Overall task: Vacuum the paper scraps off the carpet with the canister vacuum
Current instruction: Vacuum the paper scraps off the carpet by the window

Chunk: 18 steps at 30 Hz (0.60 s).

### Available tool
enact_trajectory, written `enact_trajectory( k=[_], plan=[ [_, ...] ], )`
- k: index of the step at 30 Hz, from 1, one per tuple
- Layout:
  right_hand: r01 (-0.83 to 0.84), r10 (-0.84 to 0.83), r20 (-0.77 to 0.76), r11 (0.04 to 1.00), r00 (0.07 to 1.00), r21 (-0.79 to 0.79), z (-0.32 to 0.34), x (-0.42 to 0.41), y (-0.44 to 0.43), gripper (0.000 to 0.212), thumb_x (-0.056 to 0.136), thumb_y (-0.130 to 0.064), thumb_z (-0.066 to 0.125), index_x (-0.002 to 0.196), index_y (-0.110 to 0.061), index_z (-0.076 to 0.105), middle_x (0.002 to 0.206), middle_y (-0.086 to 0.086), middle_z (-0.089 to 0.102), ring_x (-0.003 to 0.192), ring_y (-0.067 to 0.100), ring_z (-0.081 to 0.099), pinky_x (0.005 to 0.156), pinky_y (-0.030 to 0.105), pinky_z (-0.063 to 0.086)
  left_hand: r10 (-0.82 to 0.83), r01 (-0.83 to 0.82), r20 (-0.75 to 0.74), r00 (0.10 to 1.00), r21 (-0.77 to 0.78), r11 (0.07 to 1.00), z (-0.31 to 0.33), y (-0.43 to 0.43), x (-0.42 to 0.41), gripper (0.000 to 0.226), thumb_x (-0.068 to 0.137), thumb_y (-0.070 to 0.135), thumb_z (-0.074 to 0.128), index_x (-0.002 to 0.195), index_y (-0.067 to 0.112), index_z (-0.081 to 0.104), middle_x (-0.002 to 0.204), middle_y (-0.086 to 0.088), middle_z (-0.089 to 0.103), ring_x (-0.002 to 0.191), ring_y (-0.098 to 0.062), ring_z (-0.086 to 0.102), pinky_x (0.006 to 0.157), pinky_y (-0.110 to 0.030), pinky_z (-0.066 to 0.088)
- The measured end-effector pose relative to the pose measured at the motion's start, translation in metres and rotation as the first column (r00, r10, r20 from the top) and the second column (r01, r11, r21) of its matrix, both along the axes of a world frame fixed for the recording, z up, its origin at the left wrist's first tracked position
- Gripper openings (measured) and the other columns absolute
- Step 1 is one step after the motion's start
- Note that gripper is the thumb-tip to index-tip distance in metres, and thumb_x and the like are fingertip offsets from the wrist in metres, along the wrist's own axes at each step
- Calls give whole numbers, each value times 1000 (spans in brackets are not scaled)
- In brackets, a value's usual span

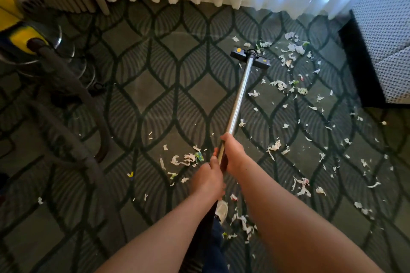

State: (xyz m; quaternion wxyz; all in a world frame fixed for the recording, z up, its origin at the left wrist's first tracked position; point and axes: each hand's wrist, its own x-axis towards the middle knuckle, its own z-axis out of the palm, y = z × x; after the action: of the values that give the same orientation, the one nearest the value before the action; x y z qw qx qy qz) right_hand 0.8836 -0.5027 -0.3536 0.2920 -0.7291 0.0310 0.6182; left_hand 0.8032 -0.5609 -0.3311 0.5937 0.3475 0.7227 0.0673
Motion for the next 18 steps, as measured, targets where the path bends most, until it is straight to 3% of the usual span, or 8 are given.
enact_trajectory(
  k=[4,11,18],
  plan=[
    [-7,7,-17,1000,1000,21,9,47,54,16,93,-23,53,91,-7,52,70,10,53,57,20,51,56,32,47,63,-63,26,998,2,998,7,52,50,56,103,44,22,95,9,65,64,-6,61,51,-20,58,52,-28,50],
    [-65,65,4,996,998,60,16,109,144,17,96,-22,52,90,-7,51,70,10,52,58,19,51,58,32,46,117,-115,52,992,-37,993,5,142,116,57,101,46,22,89,11,65,62,-5,64,53,-23,61,71,-37,57],
    [-62,62,3,993,998,100,-8,153,267,17,97,-19,51,86,-6,50,69,12,53,57,21,52,54,33,46,134,-134,34,990,-8,991,-24,267,166,61,103,45,20,95,8,69,69,-5,66,57,-20,61,55,-25,45]
  ],
)
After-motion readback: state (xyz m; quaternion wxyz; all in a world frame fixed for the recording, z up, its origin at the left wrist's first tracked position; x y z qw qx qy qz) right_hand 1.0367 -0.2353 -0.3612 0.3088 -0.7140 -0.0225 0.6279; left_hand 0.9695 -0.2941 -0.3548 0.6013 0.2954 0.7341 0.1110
